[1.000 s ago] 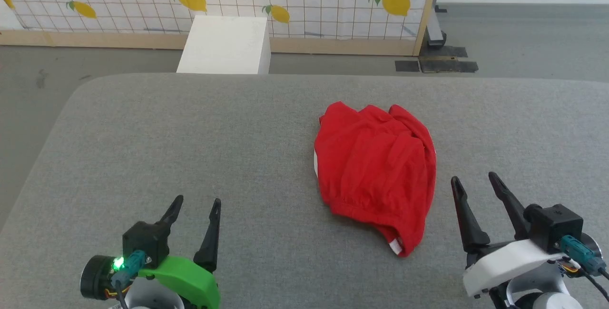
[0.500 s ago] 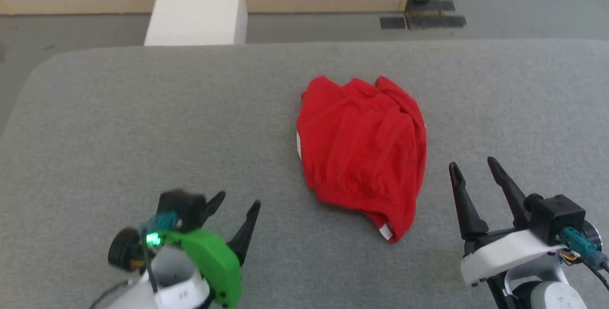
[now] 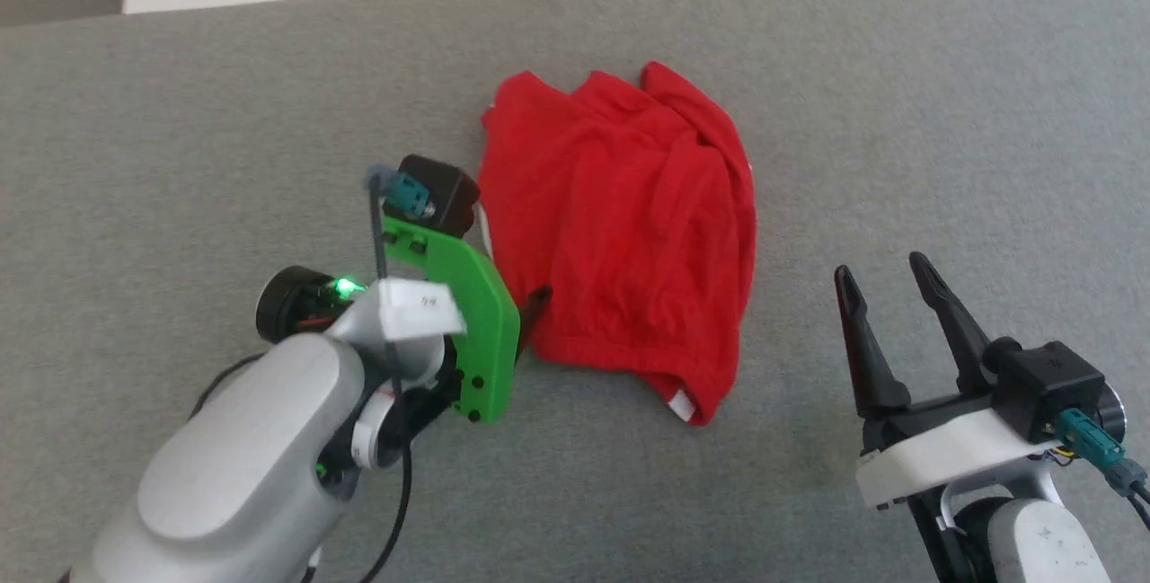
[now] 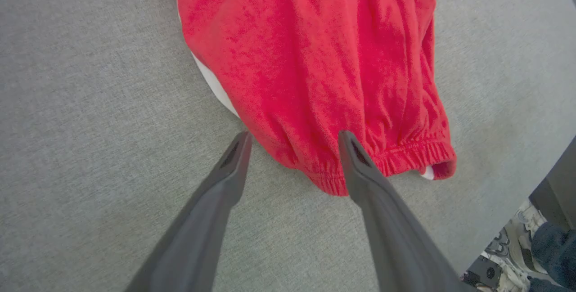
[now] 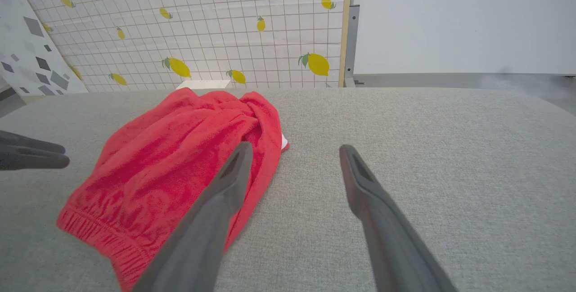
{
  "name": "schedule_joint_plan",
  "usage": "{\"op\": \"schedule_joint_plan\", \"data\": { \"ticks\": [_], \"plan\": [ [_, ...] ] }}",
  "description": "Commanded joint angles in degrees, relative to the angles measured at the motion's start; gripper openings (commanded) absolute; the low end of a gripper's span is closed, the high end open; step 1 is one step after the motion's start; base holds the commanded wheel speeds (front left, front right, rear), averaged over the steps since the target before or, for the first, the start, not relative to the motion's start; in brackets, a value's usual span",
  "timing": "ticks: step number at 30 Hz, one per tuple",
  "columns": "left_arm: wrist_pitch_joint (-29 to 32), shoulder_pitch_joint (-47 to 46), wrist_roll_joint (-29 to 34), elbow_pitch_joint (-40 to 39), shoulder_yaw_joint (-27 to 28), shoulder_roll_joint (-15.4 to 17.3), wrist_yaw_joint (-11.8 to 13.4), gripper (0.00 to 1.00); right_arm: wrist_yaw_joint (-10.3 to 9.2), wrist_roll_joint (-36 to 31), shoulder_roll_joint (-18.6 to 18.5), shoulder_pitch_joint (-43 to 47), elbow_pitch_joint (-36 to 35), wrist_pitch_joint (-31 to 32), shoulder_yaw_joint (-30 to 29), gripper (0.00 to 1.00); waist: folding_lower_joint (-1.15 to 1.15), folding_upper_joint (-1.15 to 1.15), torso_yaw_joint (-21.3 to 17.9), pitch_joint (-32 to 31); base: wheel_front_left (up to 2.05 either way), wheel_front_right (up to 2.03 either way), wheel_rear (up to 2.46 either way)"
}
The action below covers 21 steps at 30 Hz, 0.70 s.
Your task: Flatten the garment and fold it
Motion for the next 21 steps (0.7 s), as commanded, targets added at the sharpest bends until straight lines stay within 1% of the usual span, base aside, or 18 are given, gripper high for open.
{"op": "schedule_joint_plan", "data": {
  "ticks": [1, 4, 8, 11, 12, 13, 15, 17, 21],
  "plan": [
    [1.4, -1.8, -0.4, 1.0, -0.3, -0.2, 0.0, 1.00, -0.08, 0.1, 0.1, -1.2, 0.2, -0.7, 0.2, 1.00, -0.01, 0.00, -3.5, 3.6, 0.00, 0.00, 0.00],
    [4.5, -4.2, -0.3, 3.4, -1.1, -0.1, -0.1, 1.00, -0.08, 0.6, 0.1, -1.6, 0.5, -1.5, 0.5, 1.00, -0.01, 0.00, -4.4, 5.1, 0.00, 0.00, 0.00],
    [6.0, -5.2, -0.3, 5.4, -1.8, -0.2, -0.1, 1.00, -0.08, 1.1, 0.1, -2.0, 1.1, -2.5, 0.8, 1.00, -0.01, 0.00, -5.2, 6.5, 0.00, 0.00, 0.00],
    [7.0, -4.6, -0.1, 6.0, -3.1, 0.4, -1.0, 0.99, -0.08, 1.3, 0.2, -2.2, 1.7, -3.1, 0.9, 1.00, -0.01, 0.00, -5.4, 7.0, 0.00, 0.00, 0.00],
    [7.5, -4.2, -0.2, 5.9, -3.7, 0.8, -1.6, 0.18, -0.08, 1.3, 0.2, -2.3, 1.9, -3.3, 1.0, 1.00, -0.01, 0.00, -5.4, 7.1, 0.00, 0.00, 0.00],
    [7.7, -3.9, -0.3, 5.7, -4.1, 1.1, -2.1, 0.00, -0.08, 1.4, 0.2, -2.4, 2.0, -3.4, 1.0, 1.00, -0.01, 0.00, -5.4, 7.1, 0.00, 0.00, 0.00],
    [6.9, -3.1, -0.2, 5.3, -4.0, 1.6, -2.2, 0.00, -0.08, 1.4, 0.2, -2.6, 2.6, -3.5, 1.0, 1.00, -0.01, 0.00, -5.2, 6.8, 0.00, 0.00, 0.00],
    [4.2, -1.8, 0.4, 5.0, -3.0, 1.7, -0.9, 0.00, -0.08, 1.4, 0.2, -2.8, 3.3, -3.5, 1.1, 1.00, -0.01, 0.00, -4.9, 5.6, 0.00, 0.00, 0.00],
    [1.0, 1.9, 0.1, 2.5, -1.8, 2.2, 0.8, 0.00, -0.08, 1.6, 0.2, -2.8, 4.5, -3.5, 0.8, 1.00, -0.01, 0.00, -4.2, 2.9, 0.00, 0.00, 0.00]
  ]
}}
